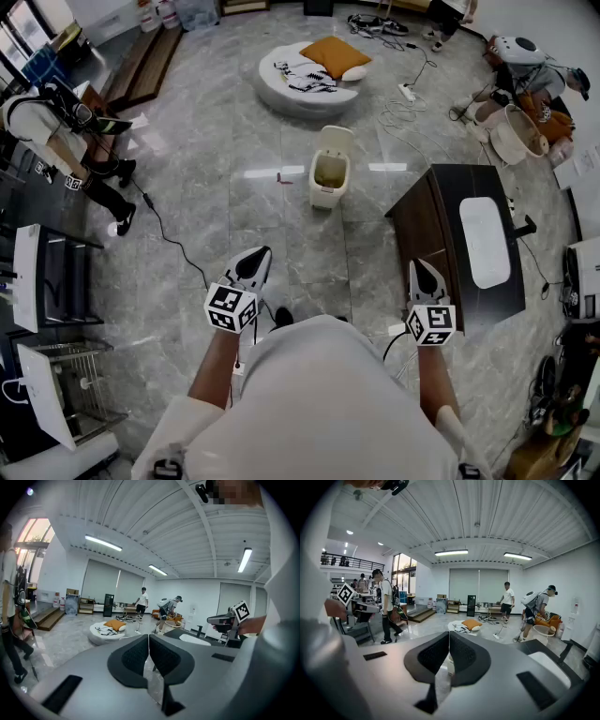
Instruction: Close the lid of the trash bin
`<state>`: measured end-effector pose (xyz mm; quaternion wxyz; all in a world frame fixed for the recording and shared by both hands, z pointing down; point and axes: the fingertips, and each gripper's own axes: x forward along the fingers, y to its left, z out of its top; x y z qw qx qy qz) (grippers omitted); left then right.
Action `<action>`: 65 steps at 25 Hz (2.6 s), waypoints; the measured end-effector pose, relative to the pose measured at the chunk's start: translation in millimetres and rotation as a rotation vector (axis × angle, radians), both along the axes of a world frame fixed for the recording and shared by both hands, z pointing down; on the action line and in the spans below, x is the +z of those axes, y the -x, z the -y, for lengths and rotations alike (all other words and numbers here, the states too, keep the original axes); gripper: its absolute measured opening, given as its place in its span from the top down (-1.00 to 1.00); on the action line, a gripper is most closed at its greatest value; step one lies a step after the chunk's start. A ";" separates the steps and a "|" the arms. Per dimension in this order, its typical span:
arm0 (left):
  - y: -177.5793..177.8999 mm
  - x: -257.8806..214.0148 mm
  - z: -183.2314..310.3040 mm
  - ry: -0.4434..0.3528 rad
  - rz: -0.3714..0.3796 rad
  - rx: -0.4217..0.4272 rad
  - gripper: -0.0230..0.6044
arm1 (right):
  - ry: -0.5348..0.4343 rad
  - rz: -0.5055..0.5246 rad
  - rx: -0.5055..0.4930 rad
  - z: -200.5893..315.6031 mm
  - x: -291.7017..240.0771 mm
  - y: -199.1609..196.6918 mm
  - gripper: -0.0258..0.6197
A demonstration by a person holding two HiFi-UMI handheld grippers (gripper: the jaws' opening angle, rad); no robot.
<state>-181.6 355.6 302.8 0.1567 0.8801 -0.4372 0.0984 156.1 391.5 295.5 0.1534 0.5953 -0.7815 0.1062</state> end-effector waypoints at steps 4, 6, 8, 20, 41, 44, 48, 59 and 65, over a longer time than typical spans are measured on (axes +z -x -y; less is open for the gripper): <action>-2.3 0.6 -4.0 0.000 -0.002 0.003 0.86 | 0.001 0.003 0.009 -4.2 0.8 -2.6 0.83; -1.6 1.1 -3.9 -0.002 -0.002 0.003 0.86 | 0.000 0.001 0.009 -4.6 0.8 -1.9 0.83; -0.2 1.2 -3.5 -0.002 -0.003 0.003 0.86 | -0.001 0.001 0.009 -4.8 0.5 -0.8 0.83; 23.4 8.3 -8.9 0.018 -0.009 0.016 0.86 | 0.013 -0.011 0.009 -7.9 1.1 29.6 0.82; 78.8 32.4 8.2 0.069 0.002 0.040 0.86 | 0.081 -0.037 0.016 -4.8 25.4 86.4 0.82; 72.7 34.2 19.4 0.071 0.005 0.035 0.86 | 0.084 -0.034 0.011 9.9 29.9 80.5 0.82; 66.9 36.5 41.4 0.077 0.012 0.017 0.86 | 0.088 -0.021 0.000 38.4 35.8 74.6 0.82; 34.8 39.6 107.2 0.097 0.039 -0.009 0.86 | 0.115 -0.010 -0.058 119.6 47.5 51.5 0.82; 13.4 42.8 137.5 0.113 0.047 -0.027 0.86 | 0.120 0.002 -0.088 160.8 52.2 35.2 0.82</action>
